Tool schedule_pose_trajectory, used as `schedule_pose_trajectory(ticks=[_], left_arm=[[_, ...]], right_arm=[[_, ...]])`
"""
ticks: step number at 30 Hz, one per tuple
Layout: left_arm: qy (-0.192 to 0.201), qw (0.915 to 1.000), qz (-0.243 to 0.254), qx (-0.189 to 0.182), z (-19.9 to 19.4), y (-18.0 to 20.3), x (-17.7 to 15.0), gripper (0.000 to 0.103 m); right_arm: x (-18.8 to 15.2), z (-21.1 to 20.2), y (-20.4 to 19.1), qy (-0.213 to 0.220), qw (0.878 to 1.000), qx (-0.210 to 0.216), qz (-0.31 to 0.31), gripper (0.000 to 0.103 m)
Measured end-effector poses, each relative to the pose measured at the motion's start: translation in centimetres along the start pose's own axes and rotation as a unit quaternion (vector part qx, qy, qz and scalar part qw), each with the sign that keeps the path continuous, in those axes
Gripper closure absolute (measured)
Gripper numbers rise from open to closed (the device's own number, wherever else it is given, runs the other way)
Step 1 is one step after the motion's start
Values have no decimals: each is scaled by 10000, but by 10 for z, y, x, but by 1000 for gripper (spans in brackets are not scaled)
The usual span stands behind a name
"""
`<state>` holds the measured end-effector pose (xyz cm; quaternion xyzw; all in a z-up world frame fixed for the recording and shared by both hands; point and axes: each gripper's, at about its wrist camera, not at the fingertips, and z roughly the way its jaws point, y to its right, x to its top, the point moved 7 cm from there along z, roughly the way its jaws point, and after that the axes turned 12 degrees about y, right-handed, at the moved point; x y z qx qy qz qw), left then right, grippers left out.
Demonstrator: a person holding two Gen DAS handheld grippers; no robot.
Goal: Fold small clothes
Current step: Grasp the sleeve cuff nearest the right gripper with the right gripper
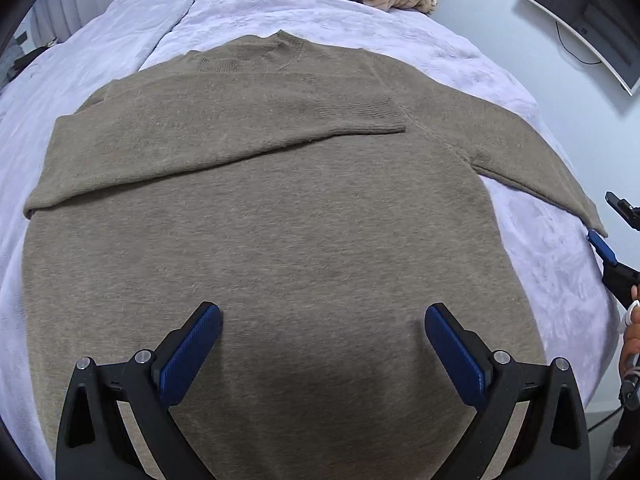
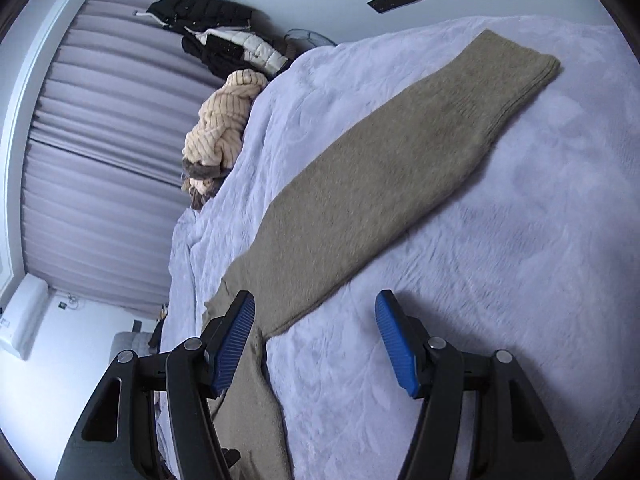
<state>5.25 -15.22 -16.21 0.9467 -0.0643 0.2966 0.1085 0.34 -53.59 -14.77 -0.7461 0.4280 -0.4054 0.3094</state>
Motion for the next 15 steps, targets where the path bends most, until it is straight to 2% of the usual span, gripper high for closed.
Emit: schedule_pose_trajectory(ticks=[8,10,15], left_arm=[[-52,10000,54,-53,12,13,14,1],[-64,9999,103,57,16,16,17,1],[-177,9997,160,32,25,22,20,1]], right_arm=[[32,6,35,309,9976,-232,575,36],[36,10,40,387,9963,-154,751,36],[48,17,46,591,9924,39,1078,36]])
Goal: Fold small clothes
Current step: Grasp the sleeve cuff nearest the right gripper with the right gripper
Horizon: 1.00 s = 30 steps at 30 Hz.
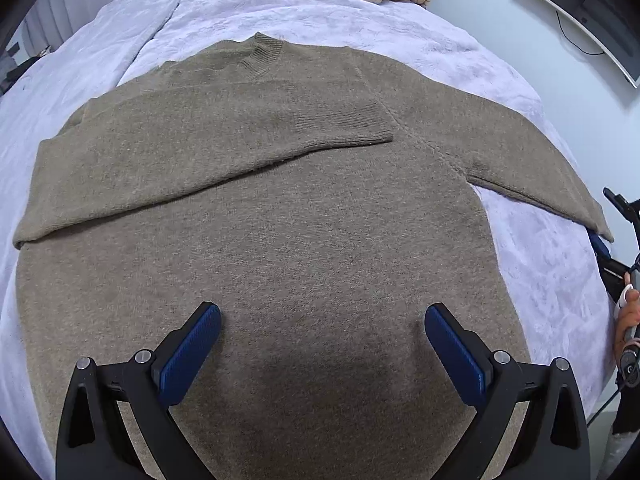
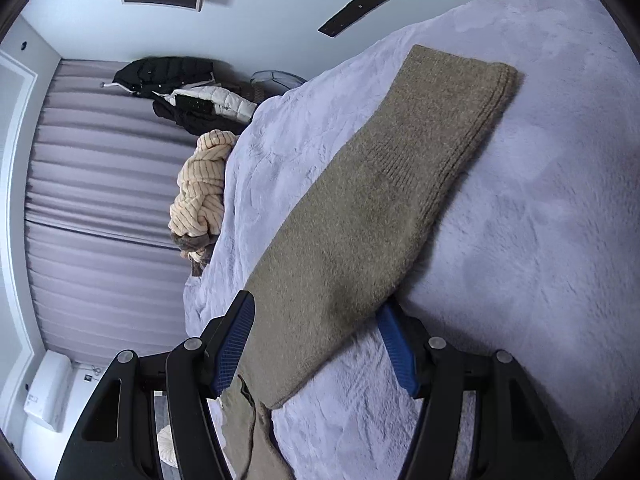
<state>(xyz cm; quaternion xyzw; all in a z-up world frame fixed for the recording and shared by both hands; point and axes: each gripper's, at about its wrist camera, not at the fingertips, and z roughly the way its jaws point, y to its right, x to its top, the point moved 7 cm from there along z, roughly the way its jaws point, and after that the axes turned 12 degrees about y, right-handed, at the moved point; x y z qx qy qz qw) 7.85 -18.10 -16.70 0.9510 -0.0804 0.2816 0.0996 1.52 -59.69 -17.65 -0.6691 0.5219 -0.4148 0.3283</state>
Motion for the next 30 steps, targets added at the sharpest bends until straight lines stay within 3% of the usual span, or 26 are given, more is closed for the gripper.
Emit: schedule_pose_trajectory(ticks=[10,11,12,13,14,18,24,30], left_arm=[[173,9993,186,281,8,1,15,1],[188,9990,232,320,9,1,17,1],[193,9987,280,369,10,1,19,1],[194,9985,318,411,10,0,20,1],[203,9983,344,431,10,0,22,1],[263,9983,350,383,10,-2,28,1],[398,9978,323,423,7,-14,39,1],[661,9959,32,621,2,-56,56,1]], right_arm=[[3,21,-14,4,9995,300,85,37],[3,22,-13,-7,9995,281,113,48],[3,24,-11,-33,9996,225,138,77],[2,27,-6,-113,9997,60,204,92],[0,30,-2,-168,9994,-28,293,97],[-1,29,-11,-172,9994,191,239,97],[-10,28,-72,-306,9945,858,-520,97],[-74,49,-161,-933,9703,1443,-1703,96]])
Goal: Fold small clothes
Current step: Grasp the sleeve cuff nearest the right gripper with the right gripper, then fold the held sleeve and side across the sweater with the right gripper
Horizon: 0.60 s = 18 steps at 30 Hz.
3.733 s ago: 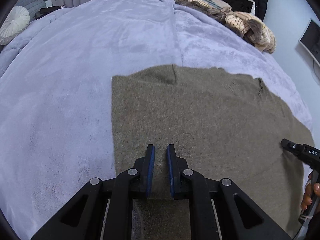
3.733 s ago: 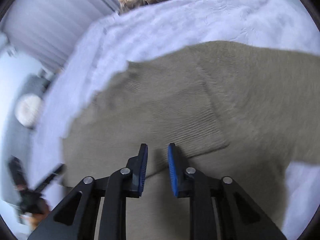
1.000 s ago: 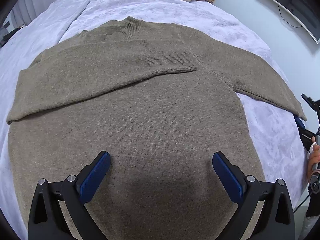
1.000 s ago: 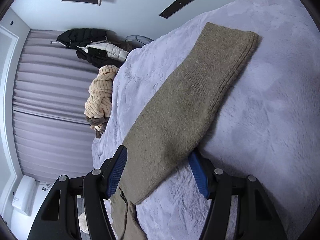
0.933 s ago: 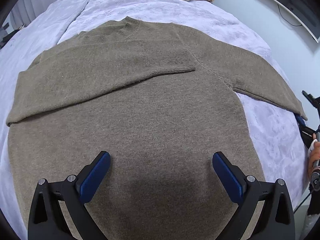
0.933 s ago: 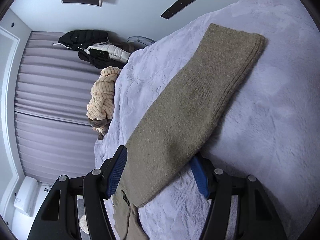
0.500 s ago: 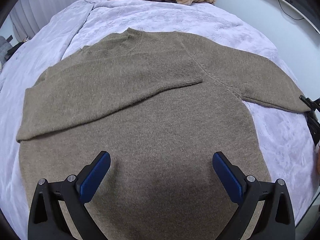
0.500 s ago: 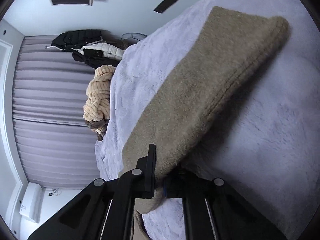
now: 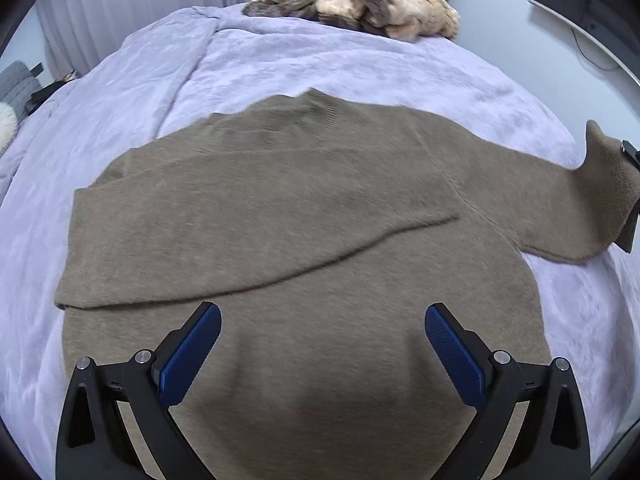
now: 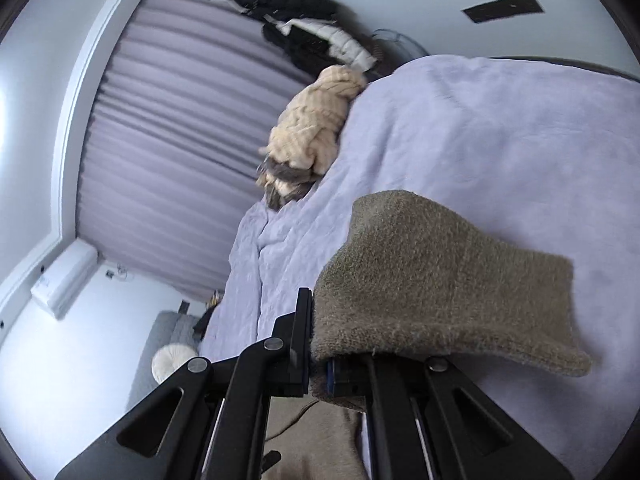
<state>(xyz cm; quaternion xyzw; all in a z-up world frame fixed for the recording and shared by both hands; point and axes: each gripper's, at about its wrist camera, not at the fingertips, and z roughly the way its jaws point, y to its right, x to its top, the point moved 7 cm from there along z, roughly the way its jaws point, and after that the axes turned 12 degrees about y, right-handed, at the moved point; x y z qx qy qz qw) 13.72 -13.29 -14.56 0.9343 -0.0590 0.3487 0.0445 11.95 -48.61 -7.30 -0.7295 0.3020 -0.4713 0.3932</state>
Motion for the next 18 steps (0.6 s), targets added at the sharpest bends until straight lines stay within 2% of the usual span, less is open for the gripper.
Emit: schedule_pose_trajectory(ticks=[3,6,10,12,14,16,17,18], left_arm=[[109,9991,-238,321,0,-32,5,1],[133,9976,-534,425,2,-58,7,1],[186,9951,-790,556,4,-85,6,1],[195,9936,-952,574,8,-97,5,1],[155,9921,-1093,598,13,-108,3,1],[133,9911,-1181,595,18,-117,2,1],[160,9906,-1241,557,20,-122,3,1],[194,9901,-1286,522,20,-124,4,1]], right_arm=[[-38,40,-51,-527,9953,174,-799,96],[-93,85,-90,-1119,9842,252,-1347,96],[-166,132,-110,-1861,9699,321,-1534,94],[-200,152,-110,-2239,9596,224,-1687,94],[-226,166,-101,-2562,9493,-47,-1824,91],[-235,169,-84,-2727,9470,-345,-1664,75],[-234,167,-77,-2715,9498,-410,-1500,51],[-229,163,-70,-2633,9547,-469,-1307,33]])
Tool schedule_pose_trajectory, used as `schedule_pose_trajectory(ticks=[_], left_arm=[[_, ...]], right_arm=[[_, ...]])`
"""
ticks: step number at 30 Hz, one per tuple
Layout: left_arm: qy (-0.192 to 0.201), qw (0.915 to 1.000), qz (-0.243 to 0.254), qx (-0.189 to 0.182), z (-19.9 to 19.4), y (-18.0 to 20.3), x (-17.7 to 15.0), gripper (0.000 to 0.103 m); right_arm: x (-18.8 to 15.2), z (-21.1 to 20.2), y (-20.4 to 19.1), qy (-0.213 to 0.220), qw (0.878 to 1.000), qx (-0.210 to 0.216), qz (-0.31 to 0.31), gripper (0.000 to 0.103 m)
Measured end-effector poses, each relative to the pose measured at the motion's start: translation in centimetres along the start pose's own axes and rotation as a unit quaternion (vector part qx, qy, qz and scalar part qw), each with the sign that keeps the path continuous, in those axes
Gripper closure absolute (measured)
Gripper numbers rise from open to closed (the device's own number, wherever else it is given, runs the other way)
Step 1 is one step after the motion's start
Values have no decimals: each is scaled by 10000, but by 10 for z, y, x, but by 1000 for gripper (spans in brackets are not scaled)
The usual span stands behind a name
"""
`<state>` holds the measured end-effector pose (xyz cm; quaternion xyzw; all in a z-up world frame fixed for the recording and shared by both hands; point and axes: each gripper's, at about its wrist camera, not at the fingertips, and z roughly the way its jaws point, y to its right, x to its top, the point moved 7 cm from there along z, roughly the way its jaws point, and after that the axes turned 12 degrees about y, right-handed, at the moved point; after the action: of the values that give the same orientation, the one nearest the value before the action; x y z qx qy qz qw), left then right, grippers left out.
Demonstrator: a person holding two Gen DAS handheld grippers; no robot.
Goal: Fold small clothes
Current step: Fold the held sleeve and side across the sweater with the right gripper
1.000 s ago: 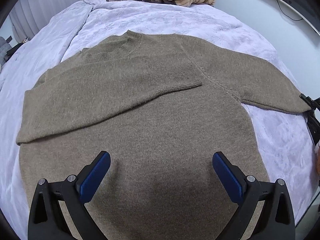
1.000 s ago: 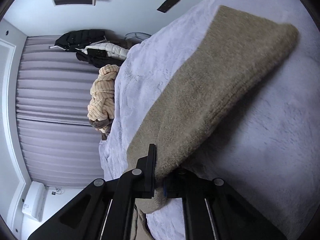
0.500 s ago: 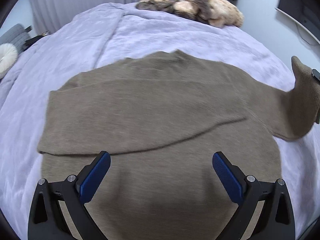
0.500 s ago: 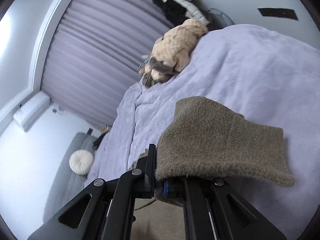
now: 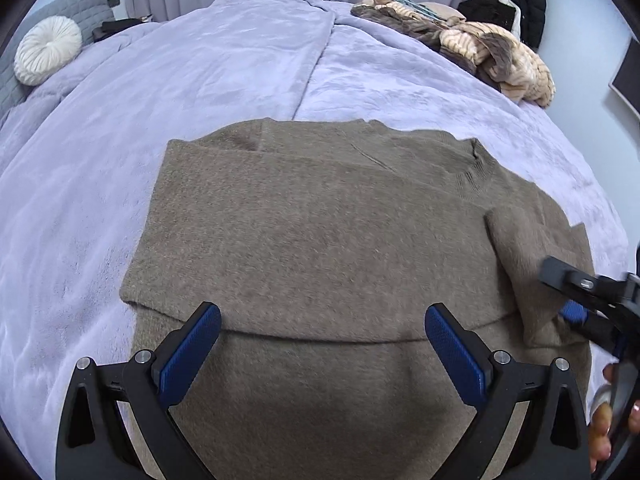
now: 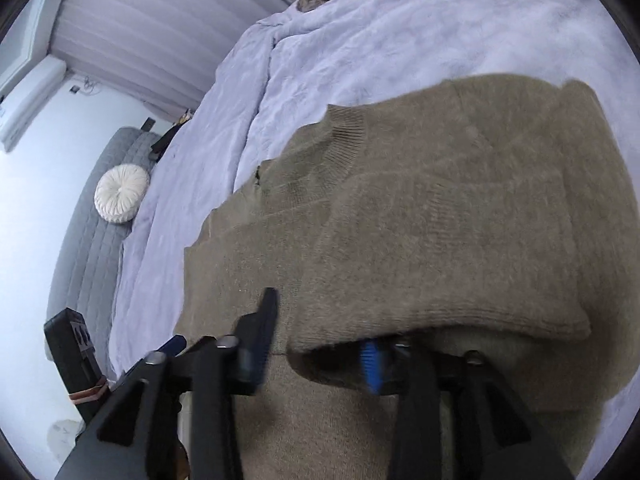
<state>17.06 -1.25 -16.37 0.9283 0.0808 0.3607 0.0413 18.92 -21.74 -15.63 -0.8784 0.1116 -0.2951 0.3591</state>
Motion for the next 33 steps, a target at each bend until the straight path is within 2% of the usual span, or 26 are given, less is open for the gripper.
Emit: schedule_pose_trajectory(ticks=[2,4,6,9,12,14,16,17,18,20,24,29,30,31,32,33], left_arm=[[71,9997,-158,-173,2,-6,5,1],[98,9982,-404,-437,4,-11,8,1],[122,9928,-782,-904,4,-15,11,1],[159,9782,-1227,-1669,1,-20,15,1],[130,9607,-1593,-2271,2,-26,17,1],[17,9500,-1830,-2532,6,-26,17,1],[-72,9457,-1905,-2633,9,-24,16,1],[-113,9467,-1871,-2620,11,-21,15,1],[-141,9480,-1819,-2607,13,-18,15,1],[-196,9500,-1705,-2608,15,-10,14,1],[-330,9552,-1504,-2528,25,8,15,1],[-409,9661,-1265,-2211,34,21,15,1],[-419,9684,-1208,-2141,35,23,16,4],[-417,9700,-1164,-2095,35,23,16,26],[-503,9705,-1095,-2087,37,26,15,65],[-646,9701,-1055,-2090,40,27,13,86]], right_arm=[[5,-15,16,321,9984,34,465,33],[16,-24,31,593,9944,-33,879,43],[23,-24,38,686,9926,-175,986,89],[29,-10,19,609,9961,-129,619,93],[18,10,-39,357,9985,216,-353,93],[-6,31,-75,-59,9940,390,-1017,93],[-30,49,-91,-477,9883,382,-1399,89],[-43,55,-91,-688,9861,316,-1478,86],[-51,59,-89,-822,9852,239,-1488,72],[-60,55,-80,-909,9867,203,-1335,56],[-55,15,-50,-743,9934,307,-817,52],[-44,-49,21,-260,9991,142,302,48],[-44,-61,37,-149,9980,104,600,48],[-43,-68,50,-49,9965,68,835,48],[-41,-76,65,105,9941,-10,1080,48],[-38,-79,74,237,9921,-86,1232,48]])
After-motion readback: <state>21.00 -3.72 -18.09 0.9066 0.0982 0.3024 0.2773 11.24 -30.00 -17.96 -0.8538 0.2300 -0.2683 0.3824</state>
